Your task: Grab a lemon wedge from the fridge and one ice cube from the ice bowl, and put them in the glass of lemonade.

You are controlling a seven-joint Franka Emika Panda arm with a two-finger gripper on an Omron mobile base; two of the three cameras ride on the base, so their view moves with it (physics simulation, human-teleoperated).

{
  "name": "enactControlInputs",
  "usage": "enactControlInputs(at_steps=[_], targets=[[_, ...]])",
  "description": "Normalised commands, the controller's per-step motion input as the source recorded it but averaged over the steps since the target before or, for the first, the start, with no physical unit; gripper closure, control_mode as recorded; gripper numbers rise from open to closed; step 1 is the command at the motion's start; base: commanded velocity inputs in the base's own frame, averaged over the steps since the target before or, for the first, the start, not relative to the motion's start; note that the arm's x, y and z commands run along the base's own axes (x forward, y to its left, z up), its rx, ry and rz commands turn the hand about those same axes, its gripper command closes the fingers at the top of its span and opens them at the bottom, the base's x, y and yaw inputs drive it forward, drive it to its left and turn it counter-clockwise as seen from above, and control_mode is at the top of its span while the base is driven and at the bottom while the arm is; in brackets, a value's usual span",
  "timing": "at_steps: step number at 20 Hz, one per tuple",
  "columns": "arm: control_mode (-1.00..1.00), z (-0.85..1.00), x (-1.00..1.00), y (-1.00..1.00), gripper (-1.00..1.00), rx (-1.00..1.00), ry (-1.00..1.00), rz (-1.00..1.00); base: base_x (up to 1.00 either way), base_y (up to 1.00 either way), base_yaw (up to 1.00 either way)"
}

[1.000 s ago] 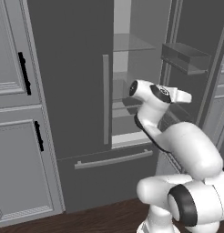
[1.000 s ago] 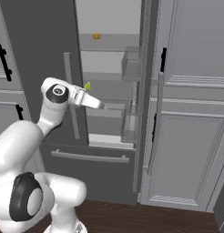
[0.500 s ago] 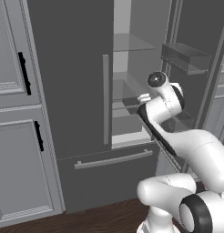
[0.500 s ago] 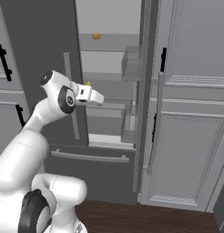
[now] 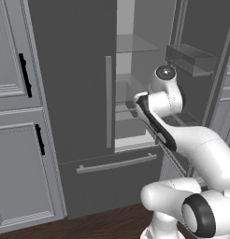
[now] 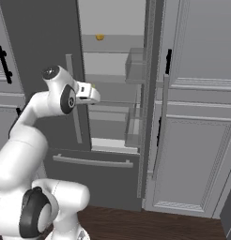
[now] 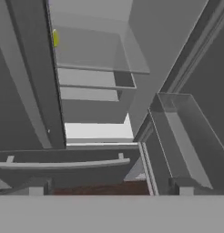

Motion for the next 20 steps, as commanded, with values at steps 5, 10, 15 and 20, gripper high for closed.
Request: enactControlInputs(at_steps=[5,10,15,20], targets=[[-1.0,0.0,0.08,0.99,-1.0,0.12,0.0,0.04,0.0,0.0,0.0],[-1.0,0.0,0.3,0.78,-1.0,0.05,-0.08,0.0,0.0,0.0,0.0],[-1.0,-0.02,0.16,0.45,-1.0,0.02,-0.05,0.0,0.0,0.0,0.0],[-1.0,0.0,0.2,0.03,-1.0,0.05,-0.05,0.0,0.0,0.0,0.0]])
